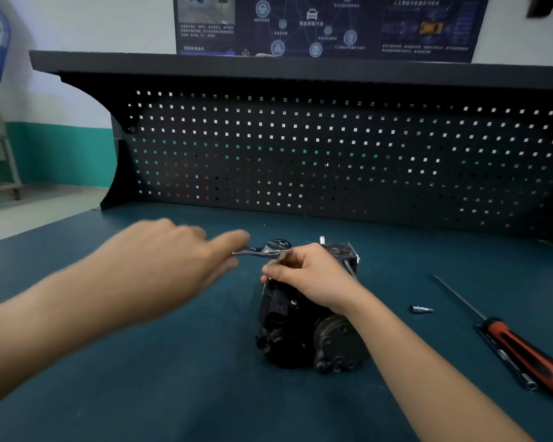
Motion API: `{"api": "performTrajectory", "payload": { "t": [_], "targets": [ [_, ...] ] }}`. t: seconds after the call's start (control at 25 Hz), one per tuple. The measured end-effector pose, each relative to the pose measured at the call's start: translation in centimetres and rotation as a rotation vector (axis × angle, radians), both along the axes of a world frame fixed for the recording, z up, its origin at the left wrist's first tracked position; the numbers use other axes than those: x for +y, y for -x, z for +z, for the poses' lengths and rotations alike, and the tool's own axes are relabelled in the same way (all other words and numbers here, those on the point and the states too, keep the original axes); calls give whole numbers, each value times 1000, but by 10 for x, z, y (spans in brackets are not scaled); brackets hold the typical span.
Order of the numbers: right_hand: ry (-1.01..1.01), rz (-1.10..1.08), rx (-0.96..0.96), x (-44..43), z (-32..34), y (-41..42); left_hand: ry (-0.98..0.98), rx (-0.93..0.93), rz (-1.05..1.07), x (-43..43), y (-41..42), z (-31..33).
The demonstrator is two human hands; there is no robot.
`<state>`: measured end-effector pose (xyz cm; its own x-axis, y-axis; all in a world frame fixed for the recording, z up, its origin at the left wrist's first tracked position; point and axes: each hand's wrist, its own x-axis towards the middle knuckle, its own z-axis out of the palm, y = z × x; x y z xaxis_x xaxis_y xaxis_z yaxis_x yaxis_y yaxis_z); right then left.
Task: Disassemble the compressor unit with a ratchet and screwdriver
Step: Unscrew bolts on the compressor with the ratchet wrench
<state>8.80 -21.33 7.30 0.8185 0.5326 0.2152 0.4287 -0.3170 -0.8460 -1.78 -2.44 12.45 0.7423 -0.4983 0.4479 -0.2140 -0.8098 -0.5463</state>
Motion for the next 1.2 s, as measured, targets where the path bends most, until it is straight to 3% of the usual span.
{"api": "performTrajectory", "payload": {
  "t": [0.12,0.24,0.4,0.52,0.72,1.0,1.08,1.2],
  "targets": [
    [6,5,-16,0,-1,-1,106,-53,59,-12,7,-5],
    [-16,15,-5,0,-1,-2,442,-5,238,9,-32,-6],
    [4,35,2,0,0,-2,748,97,42,15,-95,-9],
    [-6,22,7,0,-1,-2,729,83,-41,16,-102,-5],
    [6,-5,-31,0,-2,-2,466,-38,-50,28,-53,-4],
    [-10,-4,-11,-1,-1,-2,713,-21,-355,7,16,-13],
    [-38,-10,0,-1,-1,-4,854,23,-472,-1,28,-30],
    [-42,-11,7,-1,-1,-3,1374,120,-625,-14,27,-43]
  ]
}}
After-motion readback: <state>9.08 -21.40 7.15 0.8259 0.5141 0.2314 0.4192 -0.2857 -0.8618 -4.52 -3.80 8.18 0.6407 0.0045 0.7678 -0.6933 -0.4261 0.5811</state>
